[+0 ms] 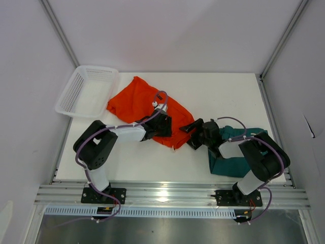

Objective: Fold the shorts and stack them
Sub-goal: Fold the shorts

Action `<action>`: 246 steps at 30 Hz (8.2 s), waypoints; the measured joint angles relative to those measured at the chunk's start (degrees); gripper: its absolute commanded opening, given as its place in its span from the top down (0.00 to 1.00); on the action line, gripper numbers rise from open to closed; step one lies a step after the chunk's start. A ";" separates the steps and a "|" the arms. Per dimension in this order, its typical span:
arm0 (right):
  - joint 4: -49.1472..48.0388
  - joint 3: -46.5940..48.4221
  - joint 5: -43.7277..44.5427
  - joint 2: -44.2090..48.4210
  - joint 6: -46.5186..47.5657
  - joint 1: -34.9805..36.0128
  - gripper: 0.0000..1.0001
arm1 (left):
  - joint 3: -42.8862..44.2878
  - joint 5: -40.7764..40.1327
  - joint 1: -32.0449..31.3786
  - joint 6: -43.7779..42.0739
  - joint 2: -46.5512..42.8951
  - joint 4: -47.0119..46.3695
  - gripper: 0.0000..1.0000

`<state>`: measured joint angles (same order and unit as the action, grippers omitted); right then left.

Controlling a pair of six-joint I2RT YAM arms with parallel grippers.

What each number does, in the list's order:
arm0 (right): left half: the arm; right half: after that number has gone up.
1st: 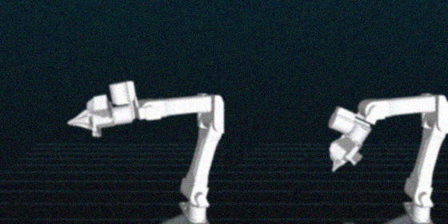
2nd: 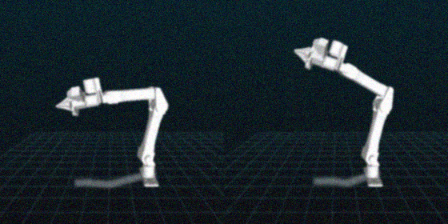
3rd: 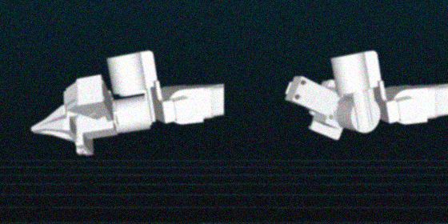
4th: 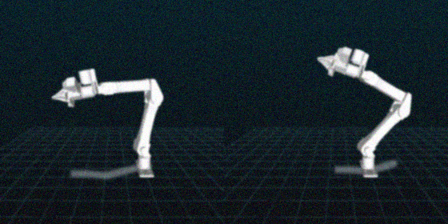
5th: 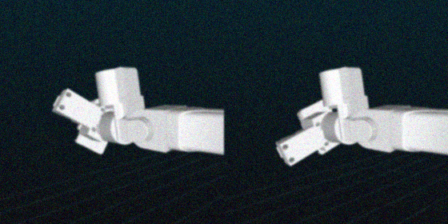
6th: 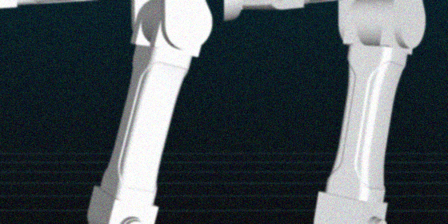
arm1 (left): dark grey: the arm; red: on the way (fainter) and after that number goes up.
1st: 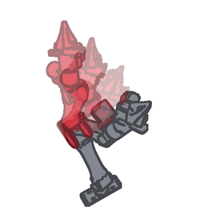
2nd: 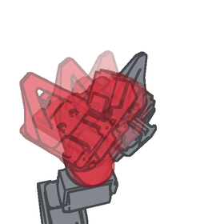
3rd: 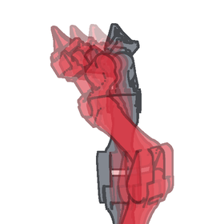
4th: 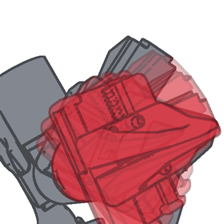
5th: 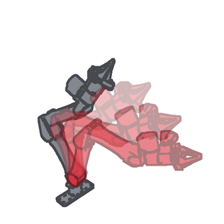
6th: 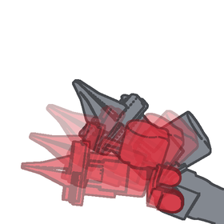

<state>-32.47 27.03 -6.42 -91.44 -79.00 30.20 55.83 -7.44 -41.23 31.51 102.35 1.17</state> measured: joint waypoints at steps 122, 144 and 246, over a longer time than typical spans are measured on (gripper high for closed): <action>61.75 50.75 -17.35 -22.47 58.49 -27.50 1.00 | -39.10 11.93 43.47 12.96 -54.07 10.86 0.06; 61.13 50.66 -16.52 -22.47 59.69 -24.55 1.00 | -11.39 12.50 43.56 11.91 -19.98 0.98 0.68; 59.14 48.61 -17.05 -21.66 59.58 -24.79 1.00 | -3.06 -0.04 31.80 7.50 -12.15 10.47 0.55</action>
<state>26.68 75.64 -23.46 -113.10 -19.42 5.41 52.77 -7.49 -9.43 39.00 90.19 11.64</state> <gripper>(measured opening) 0.077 0.462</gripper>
